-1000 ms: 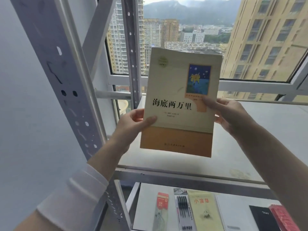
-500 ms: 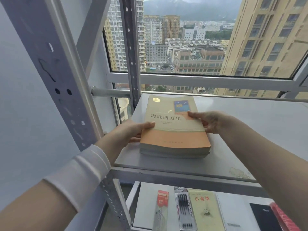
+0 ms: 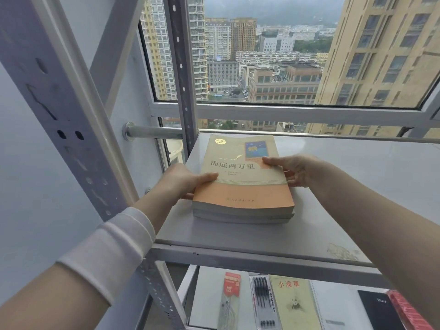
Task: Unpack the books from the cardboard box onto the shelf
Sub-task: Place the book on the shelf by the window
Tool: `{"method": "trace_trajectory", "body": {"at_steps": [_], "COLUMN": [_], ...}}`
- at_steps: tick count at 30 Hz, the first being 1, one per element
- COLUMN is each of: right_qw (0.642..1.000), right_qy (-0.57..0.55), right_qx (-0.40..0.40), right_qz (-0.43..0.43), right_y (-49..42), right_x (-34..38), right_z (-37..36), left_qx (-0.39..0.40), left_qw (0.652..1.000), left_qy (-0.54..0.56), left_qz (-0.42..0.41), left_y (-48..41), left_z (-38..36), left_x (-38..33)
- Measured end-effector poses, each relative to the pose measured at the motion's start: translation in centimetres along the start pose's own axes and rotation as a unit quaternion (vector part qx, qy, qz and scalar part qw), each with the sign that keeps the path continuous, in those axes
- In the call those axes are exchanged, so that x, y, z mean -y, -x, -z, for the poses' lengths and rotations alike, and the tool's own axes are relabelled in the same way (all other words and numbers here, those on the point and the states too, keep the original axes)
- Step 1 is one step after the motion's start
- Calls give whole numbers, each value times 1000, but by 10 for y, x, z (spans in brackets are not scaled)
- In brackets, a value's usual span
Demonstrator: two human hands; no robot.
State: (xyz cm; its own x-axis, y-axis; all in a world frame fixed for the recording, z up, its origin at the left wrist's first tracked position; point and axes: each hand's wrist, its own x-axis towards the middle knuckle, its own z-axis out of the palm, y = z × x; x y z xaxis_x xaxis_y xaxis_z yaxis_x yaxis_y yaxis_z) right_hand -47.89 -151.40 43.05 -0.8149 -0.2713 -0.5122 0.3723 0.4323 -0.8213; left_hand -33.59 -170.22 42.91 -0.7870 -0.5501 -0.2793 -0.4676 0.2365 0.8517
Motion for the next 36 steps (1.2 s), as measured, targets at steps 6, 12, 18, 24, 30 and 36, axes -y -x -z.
{"method": "trace_trajectory", "body": {"at_steps": [6, 12, 18, 24, 30, 36], "right_qw": [999, 991, 965, 825, 747, 725], "right_qy": [50, 122, 213, 459, 563, 584], "right_qx": [-10, -53, -108, -287, -334, -364], "right_qz": [6, 30, 107, 164, 115, 15], "right_y": [-1, -13, 22, 84, 157, 246], "right_x": [2, -3, -6, -41, -110, -204], "right_z": [5, 12, 15, 44, 108, 213], "left_qx": [-12, -18, -65, -78, -7, 63], "left_qw": [994, 980, 912, 787, 718, 670], "left_qy": [-108, -196, -381, -500, -527, -510], "left_qz": [-19, -27, -140, -353, -455, -536], "left_y": [-2, -8, 5, 40, 104, 194], "left_z": [2, 2, 0, -47, -137, -261], "left_x": [-9, -9, -24, -49, -70, -94]}}
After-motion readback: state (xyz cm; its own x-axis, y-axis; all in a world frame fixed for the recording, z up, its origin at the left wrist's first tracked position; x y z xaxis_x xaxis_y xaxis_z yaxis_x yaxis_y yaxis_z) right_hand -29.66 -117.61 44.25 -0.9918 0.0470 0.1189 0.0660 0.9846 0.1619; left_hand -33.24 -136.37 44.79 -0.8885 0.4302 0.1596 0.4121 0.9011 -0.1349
